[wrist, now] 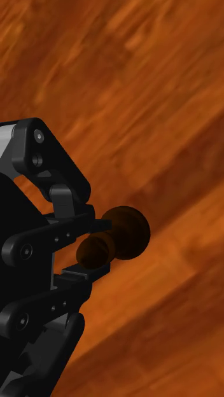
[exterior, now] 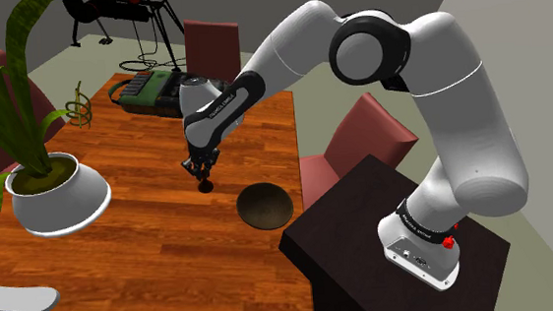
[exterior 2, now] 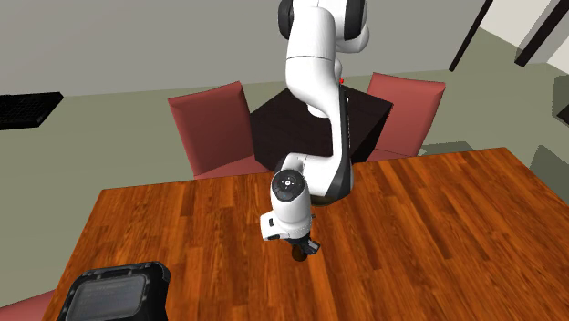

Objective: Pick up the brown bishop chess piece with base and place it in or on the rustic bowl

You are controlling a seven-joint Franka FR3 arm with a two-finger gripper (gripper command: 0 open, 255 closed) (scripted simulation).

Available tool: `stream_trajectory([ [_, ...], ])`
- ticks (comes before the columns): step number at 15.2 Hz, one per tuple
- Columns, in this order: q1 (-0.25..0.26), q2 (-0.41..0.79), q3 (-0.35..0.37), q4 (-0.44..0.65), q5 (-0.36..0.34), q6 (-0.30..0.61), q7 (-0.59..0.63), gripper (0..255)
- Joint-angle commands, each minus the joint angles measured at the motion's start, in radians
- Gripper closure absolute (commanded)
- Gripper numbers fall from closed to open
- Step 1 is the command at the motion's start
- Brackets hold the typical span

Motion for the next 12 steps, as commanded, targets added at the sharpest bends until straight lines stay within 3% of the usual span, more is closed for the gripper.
stream_trajectory([
  [1, -0.001, 0.003, 0.000, 0.000, 0.000, 0.000, -0.001, 255],
  [12, -0.009, -0.118, 0.009, -0.042, 0.008, -0.077, 0.004, 255],
])
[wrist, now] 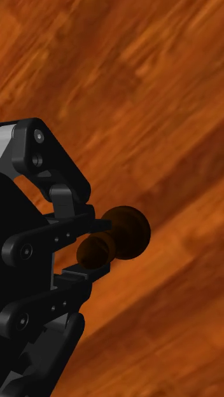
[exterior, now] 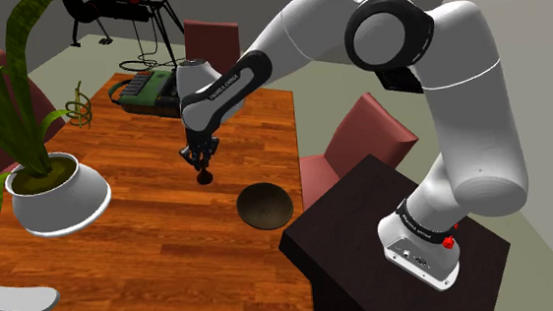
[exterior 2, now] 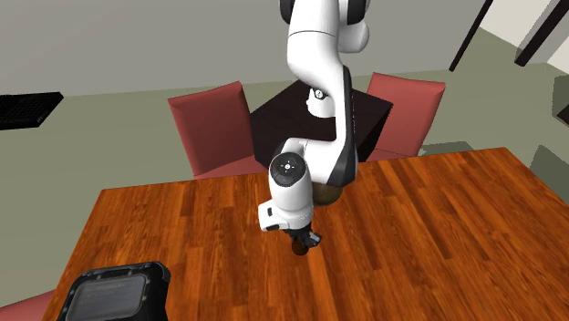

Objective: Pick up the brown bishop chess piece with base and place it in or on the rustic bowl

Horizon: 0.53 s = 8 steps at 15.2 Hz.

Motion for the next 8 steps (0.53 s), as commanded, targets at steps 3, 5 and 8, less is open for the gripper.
stream_trajectory([
  [3, -0.003, -0.042, 0.004, -0.011, 0.003, -0.030, 0.002, 255],
  [5, -0.004, -0.062, 0.005, -0.015, 0.005, -0.047, 0.003, 255],
  [8, -0.006, -0.090, 0.008, -0.018, 0.007, -0.072, 0.004, 255],
])
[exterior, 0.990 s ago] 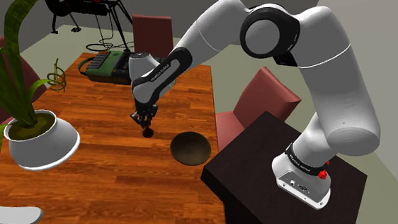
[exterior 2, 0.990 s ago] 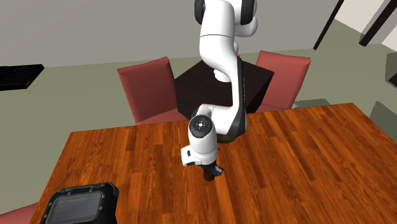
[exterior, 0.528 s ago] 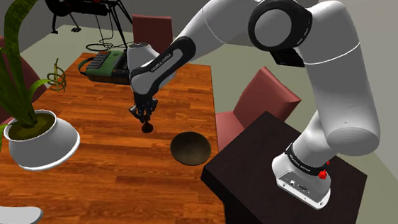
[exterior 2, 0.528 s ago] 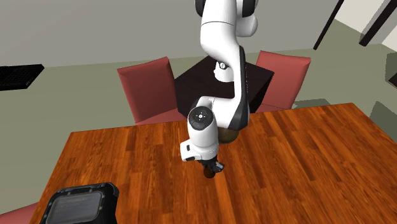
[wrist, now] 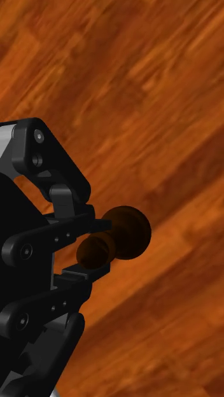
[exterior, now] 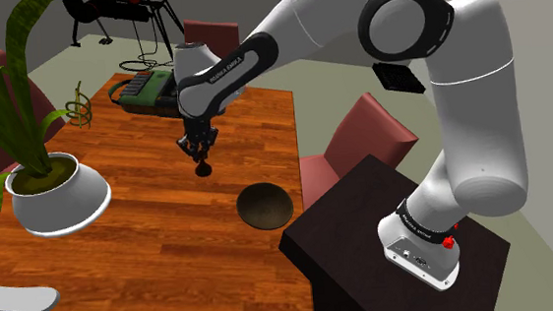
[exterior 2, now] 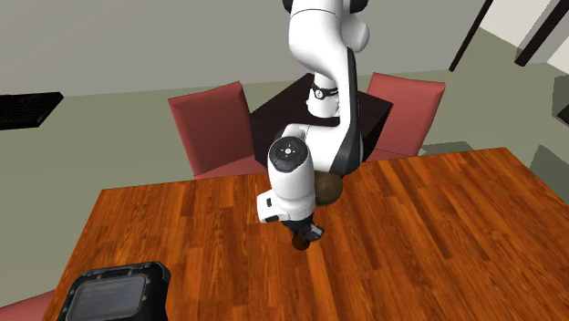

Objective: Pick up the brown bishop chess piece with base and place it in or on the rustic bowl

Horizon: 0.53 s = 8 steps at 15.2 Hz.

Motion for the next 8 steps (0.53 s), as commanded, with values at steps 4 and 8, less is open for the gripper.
stream_trajectory([
  [4, -0.004, -0.049, 0.004, -0.007, 0.004, -0.042, 0.002, 255],
  [8, -0.006, -0.083, 0.007, -0.004, 0.008, -0.079, 0.003, 255],
])
